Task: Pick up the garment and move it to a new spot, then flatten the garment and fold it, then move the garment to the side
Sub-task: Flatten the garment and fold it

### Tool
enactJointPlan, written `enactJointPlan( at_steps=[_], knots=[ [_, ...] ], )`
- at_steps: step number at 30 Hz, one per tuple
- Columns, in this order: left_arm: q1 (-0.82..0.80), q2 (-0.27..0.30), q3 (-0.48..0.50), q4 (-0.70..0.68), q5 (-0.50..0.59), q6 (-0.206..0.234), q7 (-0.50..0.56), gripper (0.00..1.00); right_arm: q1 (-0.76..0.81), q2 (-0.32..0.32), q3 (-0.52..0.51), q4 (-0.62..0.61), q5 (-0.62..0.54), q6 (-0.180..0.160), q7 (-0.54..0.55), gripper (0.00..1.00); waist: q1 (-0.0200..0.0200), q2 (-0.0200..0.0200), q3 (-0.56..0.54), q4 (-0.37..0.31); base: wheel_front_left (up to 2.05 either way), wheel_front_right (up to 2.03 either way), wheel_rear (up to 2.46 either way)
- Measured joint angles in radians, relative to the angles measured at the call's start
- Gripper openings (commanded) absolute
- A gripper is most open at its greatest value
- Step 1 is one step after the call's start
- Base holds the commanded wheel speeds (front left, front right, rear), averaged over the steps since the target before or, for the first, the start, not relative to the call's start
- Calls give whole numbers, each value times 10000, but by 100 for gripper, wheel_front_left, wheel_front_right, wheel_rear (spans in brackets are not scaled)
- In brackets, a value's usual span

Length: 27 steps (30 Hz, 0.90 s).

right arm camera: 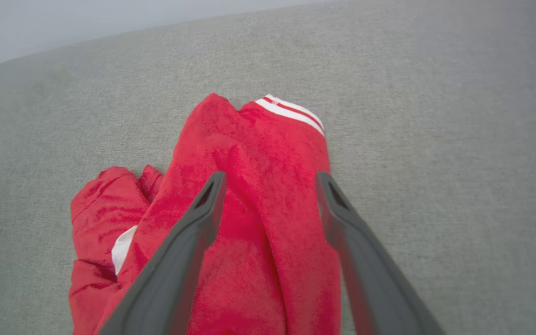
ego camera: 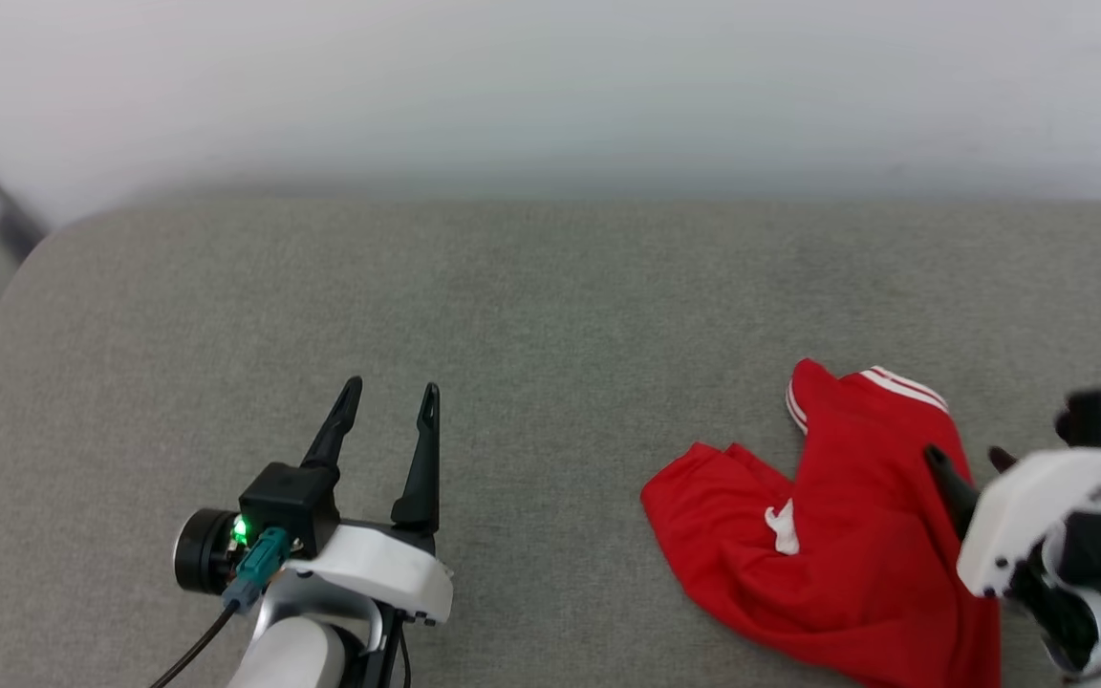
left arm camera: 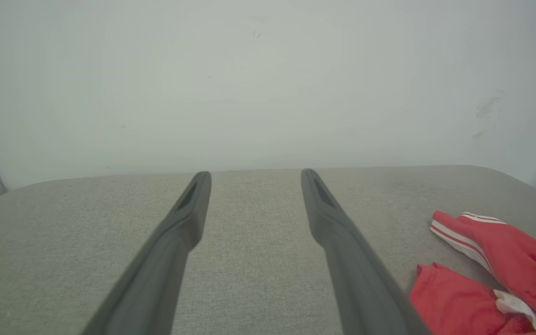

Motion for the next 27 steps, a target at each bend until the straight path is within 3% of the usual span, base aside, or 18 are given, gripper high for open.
enactJointPlan(
  at_steps=[10, 20, 22, 23, 27],
  knots=[
    [-935, -349, -351, -17, 184, -261, -314, 100, -2695, -807, 1831, 1164, 232, 0, 3457, 100, 2, 0, 1228, 743, 0, 0, 0],
    [-1494, -617, -456, 573, 226, -531, -558, 100, -3867, -1237, 2406, 3248, 322, 0, 4059, 100, 1, 0, 2239, 1441, 0, 0, 0],
    [-1512, -637, -443, 692, 226, -552, -598, 100, -3986, -1248, 2437, 3484, 382, 0, 4096, 13, 2, 0, 2258, 1473, 0, 0, 0],
    [-1522, -646, -435, 748, 226, -554, -617, 100, -4031, -1260, 2506, 3572, 416, -2, 4079, 0, 2, -1, 2228, 1464, 0, 0, 0],
    [-1522, -681, -418, 913, 226, -585, -633, 100, -4108, -1260, 2884, 3624, 644, -2, 3599, 0, 2, 0, 2034, 1367, 0, 0, 0]
  ],
)
